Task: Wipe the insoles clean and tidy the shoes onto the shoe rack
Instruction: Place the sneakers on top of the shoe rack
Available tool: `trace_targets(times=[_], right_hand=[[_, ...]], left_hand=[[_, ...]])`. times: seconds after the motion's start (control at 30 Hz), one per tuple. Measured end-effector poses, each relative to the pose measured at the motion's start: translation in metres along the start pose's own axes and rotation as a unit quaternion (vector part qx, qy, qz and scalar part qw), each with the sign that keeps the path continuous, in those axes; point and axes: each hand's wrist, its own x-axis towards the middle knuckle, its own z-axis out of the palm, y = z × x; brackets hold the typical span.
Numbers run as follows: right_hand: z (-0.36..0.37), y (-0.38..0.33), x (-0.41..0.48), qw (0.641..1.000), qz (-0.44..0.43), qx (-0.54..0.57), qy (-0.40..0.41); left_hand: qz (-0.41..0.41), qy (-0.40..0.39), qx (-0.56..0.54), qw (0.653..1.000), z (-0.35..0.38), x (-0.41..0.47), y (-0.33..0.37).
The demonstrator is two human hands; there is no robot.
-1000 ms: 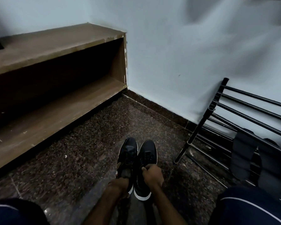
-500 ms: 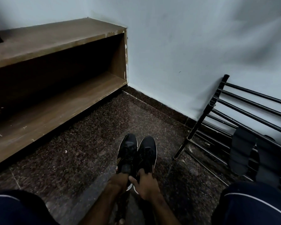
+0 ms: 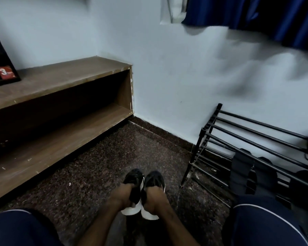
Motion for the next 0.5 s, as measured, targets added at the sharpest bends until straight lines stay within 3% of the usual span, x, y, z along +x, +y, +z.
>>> trace_targets(times=[0.27, 0.4, 0.5], right_hand=[[-0.037, -0.022, -0.057, 0.980, -0.039, -0.068, 0.182], [-0.069, -0.033, -0.078, 0.932, -0.110, -0.096, 0.330], [-0.099, -0.031, -0.096, 0.908, -0.135, -0.155, 0.366]], left_hand=[[0.022, 0.246, 0.013, 0.969, -0.038, -0.076, 0.032], [0.058, 0.363, 0.024, 0.930, -0.067, -0.105, 0.044], [0.098, 0.417, 0.080, 0.900, -0.095, -0.126, 0.064]])
